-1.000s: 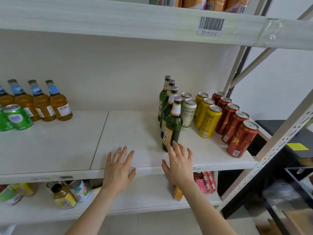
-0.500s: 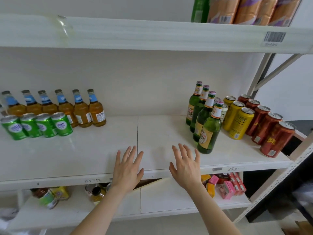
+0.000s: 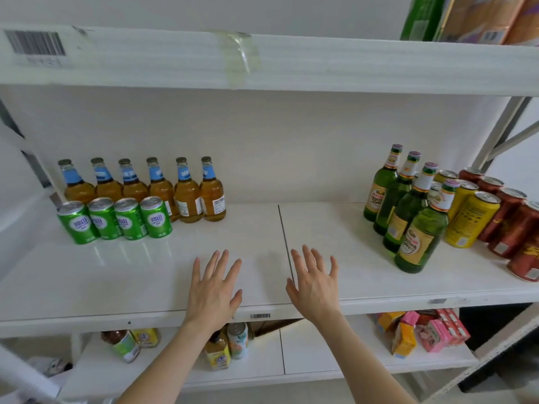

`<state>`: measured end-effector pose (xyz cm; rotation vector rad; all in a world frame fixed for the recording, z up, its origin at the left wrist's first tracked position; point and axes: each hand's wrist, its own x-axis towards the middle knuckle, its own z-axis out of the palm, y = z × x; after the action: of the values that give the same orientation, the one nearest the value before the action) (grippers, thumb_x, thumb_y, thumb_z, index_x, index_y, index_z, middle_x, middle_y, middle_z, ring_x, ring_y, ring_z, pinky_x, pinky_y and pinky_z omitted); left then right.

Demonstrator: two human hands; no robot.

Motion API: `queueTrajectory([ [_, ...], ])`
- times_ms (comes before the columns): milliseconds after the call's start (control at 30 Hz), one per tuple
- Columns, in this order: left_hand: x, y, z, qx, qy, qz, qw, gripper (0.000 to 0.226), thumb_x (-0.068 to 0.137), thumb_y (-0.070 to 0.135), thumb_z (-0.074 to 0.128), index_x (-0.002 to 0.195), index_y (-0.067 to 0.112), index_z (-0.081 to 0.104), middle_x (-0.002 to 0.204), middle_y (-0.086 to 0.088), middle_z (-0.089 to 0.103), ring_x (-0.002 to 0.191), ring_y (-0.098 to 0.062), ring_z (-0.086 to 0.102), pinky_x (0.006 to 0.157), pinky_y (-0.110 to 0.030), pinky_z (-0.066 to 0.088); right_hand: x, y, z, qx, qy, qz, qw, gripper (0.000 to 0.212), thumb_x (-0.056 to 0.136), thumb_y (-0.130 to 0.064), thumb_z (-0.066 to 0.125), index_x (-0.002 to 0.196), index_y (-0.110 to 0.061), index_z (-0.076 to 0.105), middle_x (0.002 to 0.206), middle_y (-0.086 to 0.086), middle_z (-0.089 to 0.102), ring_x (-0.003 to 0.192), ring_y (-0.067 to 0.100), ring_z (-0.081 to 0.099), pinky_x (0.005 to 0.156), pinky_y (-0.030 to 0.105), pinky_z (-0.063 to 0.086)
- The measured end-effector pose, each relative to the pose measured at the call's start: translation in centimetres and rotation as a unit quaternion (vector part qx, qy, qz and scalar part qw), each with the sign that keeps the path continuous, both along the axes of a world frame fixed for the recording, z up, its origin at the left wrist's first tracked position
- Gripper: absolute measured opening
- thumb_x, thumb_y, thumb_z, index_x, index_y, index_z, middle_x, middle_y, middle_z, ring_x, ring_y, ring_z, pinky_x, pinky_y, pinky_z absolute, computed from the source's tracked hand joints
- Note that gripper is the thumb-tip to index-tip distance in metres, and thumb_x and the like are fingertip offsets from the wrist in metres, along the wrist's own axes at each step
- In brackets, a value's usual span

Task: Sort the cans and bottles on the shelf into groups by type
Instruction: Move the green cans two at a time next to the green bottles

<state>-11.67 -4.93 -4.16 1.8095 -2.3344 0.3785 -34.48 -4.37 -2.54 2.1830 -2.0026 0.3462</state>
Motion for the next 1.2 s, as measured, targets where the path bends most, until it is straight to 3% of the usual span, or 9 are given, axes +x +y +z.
queueTrajectory([
  [200, 4.9, -2.8, -0.3, 0.016, 0.013, 0.008, 1.000, 0.065, 0.088, 0.047, 0.059, 0.146, 0.021, 0.043, 0.155, -0.013, 0.035, 0.144, -0.031, 0.030, 0.114, -0.060, 0.024, 5.3, -3.4, -1.3, 0.032, -0.006, 0.013, 0.999, 0.065, 0.094, -0.047, 0.045, 0.151, -0.022, 0.025, 0.159, 0.008, 0.027, 0.146, 0.026, 0.026, 0.114, 0.058, 0.016],
  [300, 7.6, -4.1, -0.7, 0.034, 0.017, 0.010, 0.999, 0.066, 0.093, 0.049, 0.047, 0.152, 0.024, 0.029, 0.161, -0.011, 0.021, 0.149, -0.029, 0.016, 0.117, -0.056, 0.015, 8.5, -4.9, -1.8, 0.034, -0.028, 0.013, 0.999, 0.066, 0.094, -0.047, 0.046, 0.152, -0.023, 0.025, 0.160, 0.008, 0.026, 0.146, 0.027, 0.027, 0.114, 0.058, 0.019],
  [433, 12.2, -5.1, -0.7, 0.026, 0.043, 0.018, 0.999, 0.065, 0.089, 0.045, 0.056, 0.148, 0.021, 0.040, 0.157, -0.013, 0.031, 0.145, -0.032, 0.028, 0.114, -0.056, 0.026, 13.2, -6.5, -2.3, 0.048, -0.026, 0.030, 0.998, 0.067, 0.096, -0.050, 0.041, 0.154, -0.025, 0.016, 0.163, 0.006, 0.017, 0.148, 0.026, 0.020, 0.116, 0.055, 0.016],
  [533, 16.1, -5.7, -0.8, 0.028, 0.044, 0.025, 0.998, 0.065, 0.090, 0.046, 0.052, 0.149, 0.022, 0.036, 0.158, -0.012, 0.028, 0.146, -0.031, 0.025, 0.115, -0.054, 0.025, 16.9, -7.4, -2.3, 0.052, -0.031, 0.036, 0.998, 0.066, 0.097, -0.050, 0.039, 0.154, -0.026, 0.014, 0.163, 0.005, 0.015, 0.148, 0.026, 0.018, 0.117, 0.054, 0.015],
  [700, 23.5, -6.7, -0.5, 0.038, 0.041, 0.021, 0.998, 0.066, 0.089, 0.046, 0.054, 0.148, 0.022, 0.038, 0.157, -0.013, 0.031, 0.145, -0.031, 0.028, 0.114, -0.053, 0.027, 23.5, -8.6, -1.8, 0.044, -0.049, 0.018, 0.998, 0.066, 0.097, -0.050, 0.040, 0.154, -0.026, 0.016, 0.163, 0.005, 0.018, 0.148, 0.025, 0.020, 0.117, 0.053, 0.017],
  [867, 30.1, -8.0, -0.3, 0.004, 0.037, 0.011, 0.999, 0.066, 0.076, 0.042, 0.073, 0.134, 0.016, 0.057, 0.141, -0.016, 0.052, 0.129, -0.035, 0.050, 0.101, -0.054, 0.046, 29.7, -9.9, -0.8, 0.022, -0.073, 0.000, 0.997, 0.066, 0.096, -0.050, 0.043, 0.153, -0.024, 0.022, 0.160, 0.004, 0.026, 0.146, 0.024, 0.026, 0.115, 0.052, 0.021],
  [1067, 33.5, -11.3, 1.4, -0.043, 0.053, -0.001, 0.998, 0.068, 0.078, 0.043, 0.072, 0.136, 0.014, 0.054, 0.140, -0.016, 0.052, 0.129, -0.034, 0.050, 0.103, -0.055, 0.043, 33.3, -12.6, 0.8, -0.011, -0.119, 0.002, 0.993, 0.064, 0.091, -0.049, 0.052, 0.146, -0.023, 0.032, 0.147, 0.001, 0.045, 0.134, 0.023, 0.041, 0.111, 0.049, 0.031],
  [1200, 33.5, -14.7, 2.8, -0.064, 0.078, -0.022, 0.995, 0.072, 0.080, 0.048, 0.069, 0.140, 0.015, 0.048, 0.143, -0.012, 0.049, 0.132, -0.031, 0.046, 0.106, -0.055, 0.040, 34.0, -15.5, 1.5, 0.001, -0.173, 0.009, 0.985, 0.070, 0.089, -0.048, 0.056, 0.147, -0.023, 0.027, 0.146, -0.002, 0.046, 0.130, 0.023, 0.044, 0.106, 0.046, 0.038],
])
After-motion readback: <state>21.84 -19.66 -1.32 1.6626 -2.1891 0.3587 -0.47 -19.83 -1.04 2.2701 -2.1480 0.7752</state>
